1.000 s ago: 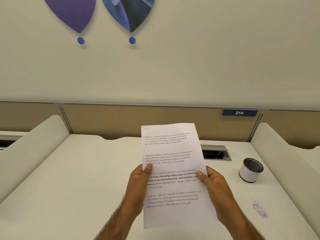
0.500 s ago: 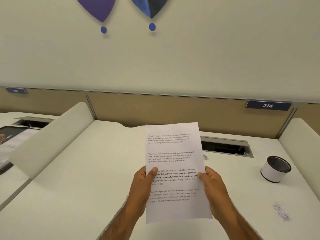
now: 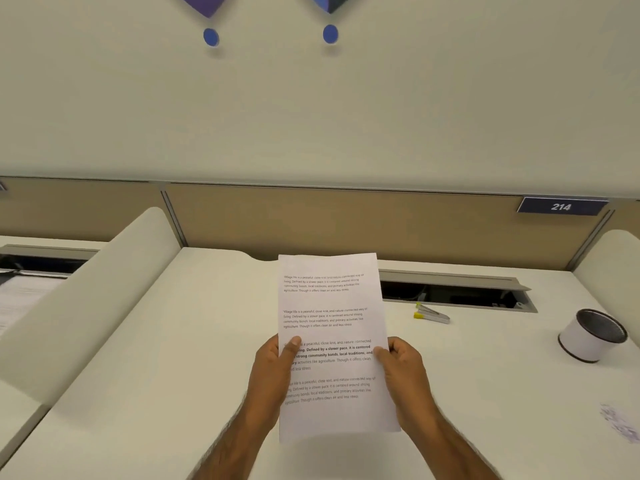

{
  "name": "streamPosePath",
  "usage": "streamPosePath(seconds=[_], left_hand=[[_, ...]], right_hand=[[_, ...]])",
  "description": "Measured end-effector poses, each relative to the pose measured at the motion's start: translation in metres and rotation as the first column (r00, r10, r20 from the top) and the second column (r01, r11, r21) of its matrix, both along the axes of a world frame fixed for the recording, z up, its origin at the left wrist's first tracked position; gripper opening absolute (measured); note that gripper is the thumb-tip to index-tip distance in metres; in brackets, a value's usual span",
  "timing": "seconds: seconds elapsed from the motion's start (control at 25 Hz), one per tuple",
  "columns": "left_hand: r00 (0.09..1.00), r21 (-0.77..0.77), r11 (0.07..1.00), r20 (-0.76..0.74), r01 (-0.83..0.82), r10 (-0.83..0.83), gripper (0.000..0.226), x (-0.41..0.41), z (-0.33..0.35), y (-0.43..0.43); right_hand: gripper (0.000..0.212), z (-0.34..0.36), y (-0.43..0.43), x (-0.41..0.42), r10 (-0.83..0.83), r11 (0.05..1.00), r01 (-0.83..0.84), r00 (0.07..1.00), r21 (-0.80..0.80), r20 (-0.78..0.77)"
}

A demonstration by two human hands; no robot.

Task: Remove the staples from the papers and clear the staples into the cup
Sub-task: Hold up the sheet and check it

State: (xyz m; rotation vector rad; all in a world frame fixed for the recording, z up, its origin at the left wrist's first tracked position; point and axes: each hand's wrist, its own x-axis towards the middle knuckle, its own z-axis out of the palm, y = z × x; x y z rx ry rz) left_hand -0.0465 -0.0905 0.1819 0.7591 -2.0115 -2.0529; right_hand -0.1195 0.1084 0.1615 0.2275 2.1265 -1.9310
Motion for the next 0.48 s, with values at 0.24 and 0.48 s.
streamPosePath(seconds=[0.24, 0.48], left_hand=[[0.993, -0.041, 0.995, 0.075, 0.096, -0.093, 0.017, -0.056, -0.019, -0.075], [0.977, -0.068, 0.984, 0.145, 0.165, -0.154, 0.018, -0.13, -0.06, -0.115]], right_hand=[[0.017, -0.015, -0.067, -0.037, -0.108, 0.994, 0.108, 0.994, 0.009, 0.034], [0.008, -0.043, -0.103, -0.099, -0.169, 0.984, 0.163, 0.981, 0.074, 0.092]])
